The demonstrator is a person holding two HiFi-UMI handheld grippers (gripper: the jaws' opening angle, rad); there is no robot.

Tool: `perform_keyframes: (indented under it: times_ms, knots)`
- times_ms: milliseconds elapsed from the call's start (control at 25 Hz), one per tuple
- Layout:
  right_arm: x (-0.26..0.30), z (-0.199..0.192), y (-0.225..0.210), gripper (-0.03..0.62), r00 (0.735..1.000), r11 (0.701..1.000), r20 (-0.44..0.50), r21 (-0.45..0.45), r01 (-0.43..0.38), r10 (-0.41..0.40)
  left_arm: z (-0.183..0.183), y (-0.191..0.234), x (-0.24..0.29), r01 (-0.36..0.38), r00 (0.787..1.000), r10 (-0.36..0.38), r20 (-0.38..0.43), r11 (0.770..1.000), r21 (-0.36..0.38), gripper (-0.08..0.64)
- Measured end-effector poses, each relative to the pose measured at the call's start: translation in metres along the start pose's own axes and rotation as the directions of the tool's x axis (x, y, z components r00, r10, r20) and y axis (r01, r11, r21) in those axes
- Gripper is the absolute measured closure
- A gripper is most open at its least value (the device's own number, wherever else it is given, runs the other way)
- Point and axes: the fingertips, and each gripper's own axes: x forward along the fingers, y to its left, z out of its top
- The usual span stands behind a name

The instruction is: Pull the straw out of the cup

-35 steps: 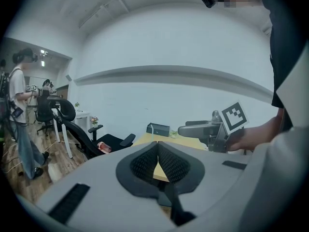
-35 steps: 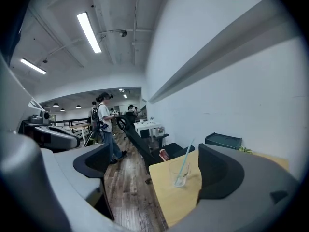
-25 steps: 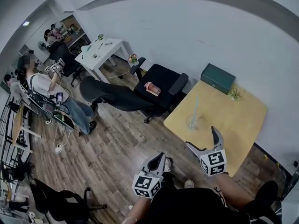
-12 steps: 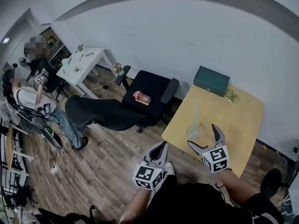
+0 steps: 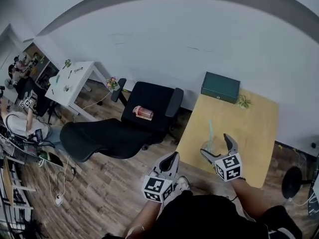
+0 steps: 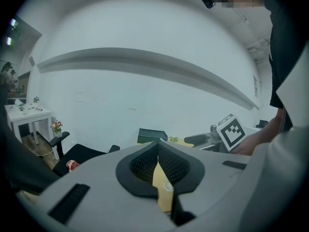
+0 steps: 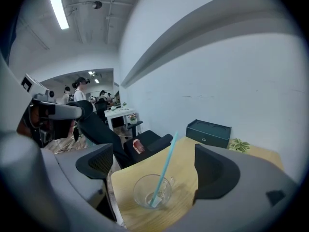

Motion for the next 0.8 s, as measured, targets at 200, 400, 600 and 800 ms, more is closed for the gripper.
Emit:
perform_keyframes:
  times_ms: [200, 400, 600, 800]
  knots:
    - [0.023, -0.005, -0.008, 0.089, 0.997, 0.998, -0.039, 0.028, 0.063, -0.062, 0.008, 0.025, 0.007, 0.045, 0.999, -0.045, -0.005, 0.999, 0.016, 0.540]
    - [0.041, -0.012, -0.013, 0.108, 0.992, 0.991, -0.052, 0.062, 0.120, -0.117, 0.008, 0.049, 0.010, 0.071, 0.997, -0.070, -0.016, 0.995, 0.068, 0.540]
    - [0.058, -0.026, -0.027, 0.206, 0.976, 0.975, -0.102, 0.098, 0.202, -0.192, -0.002, 0.057, 0.012, 0.082, 0.996, -0.081, -0.028, 0.995, 0.059, 0.540]
    - [0.064, -0.031, -0.040, 0.338, 0.972, 0.961, -0.118, 0.163, 0.222, -0.205, -0.008, 0.061, 0.015, 0.070, 0.998, -0.070, -0.007, 0.998, 0.005, 0.540]
